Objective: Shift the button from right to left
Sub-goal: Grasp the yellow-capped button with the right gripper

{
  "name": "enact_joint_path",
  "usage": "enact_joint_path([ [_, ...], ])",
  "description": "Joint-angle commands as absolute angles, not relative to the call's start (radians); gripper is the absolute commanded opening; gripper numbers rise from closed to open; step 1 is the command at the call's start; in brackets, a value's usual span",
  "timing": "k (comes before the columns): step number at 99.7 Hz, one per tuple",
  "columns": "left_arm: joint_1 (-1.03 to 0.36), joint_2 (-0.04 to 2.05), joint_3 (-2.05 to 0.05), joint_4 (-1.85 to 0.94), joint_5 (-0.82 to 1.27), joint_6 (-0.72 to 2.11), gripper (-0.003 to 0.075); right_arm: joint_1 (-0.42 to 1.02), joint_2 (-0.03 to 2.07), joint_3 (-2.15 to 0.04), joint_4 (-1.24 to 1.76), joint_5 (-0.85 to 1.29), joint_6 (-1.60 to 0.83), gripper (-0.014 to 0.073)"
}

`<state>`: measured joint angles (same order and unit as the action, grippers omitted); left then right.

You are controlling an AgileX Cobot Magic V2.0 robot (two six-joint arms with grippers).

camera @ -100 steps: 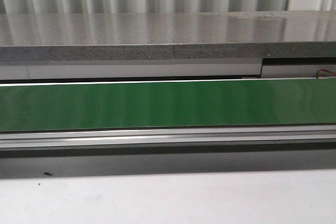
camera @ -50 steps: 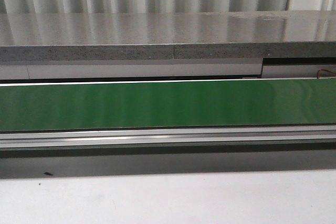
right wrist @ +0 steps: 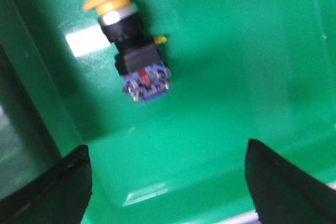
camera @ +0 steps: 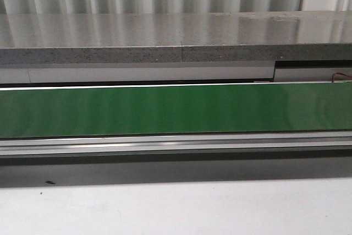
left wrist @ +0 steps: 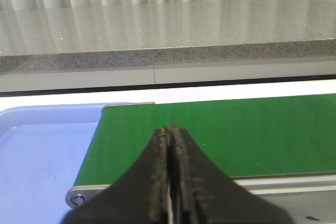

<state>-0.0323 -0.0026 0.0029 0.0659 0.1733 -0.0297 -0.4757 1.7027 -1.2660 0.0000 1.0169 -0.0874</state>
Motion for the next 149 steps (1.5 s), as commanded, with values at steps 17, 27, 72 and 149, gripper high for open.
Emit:
enact_joint_path([
  [17,-0.038,-0.036,0.042,0.062,0.093,-0.037,-0.0021,-0.473,1.809,-1.354,0.020,0.990,-0.220,0.0594],
  [27,-0.038,-0.036,0.042,0.062,0.093,-0.037,-0.0020,-0.473,1.862,-1.372,0.034,0.988,-0.266,0.0594],
  [72,-0.038,-0.036,0.042,0.062,0.093,-0.037,-0.0020,-0.473,1.952,-1.402,0.037,0.969,-0.310,0.0372],
  [149,-0.038,-0.036,0.042,0.062,0.093,-0.037,-0.0020,-0.359,1.676,-1.481,0.082,1.089,-0.224,0.0186],
])
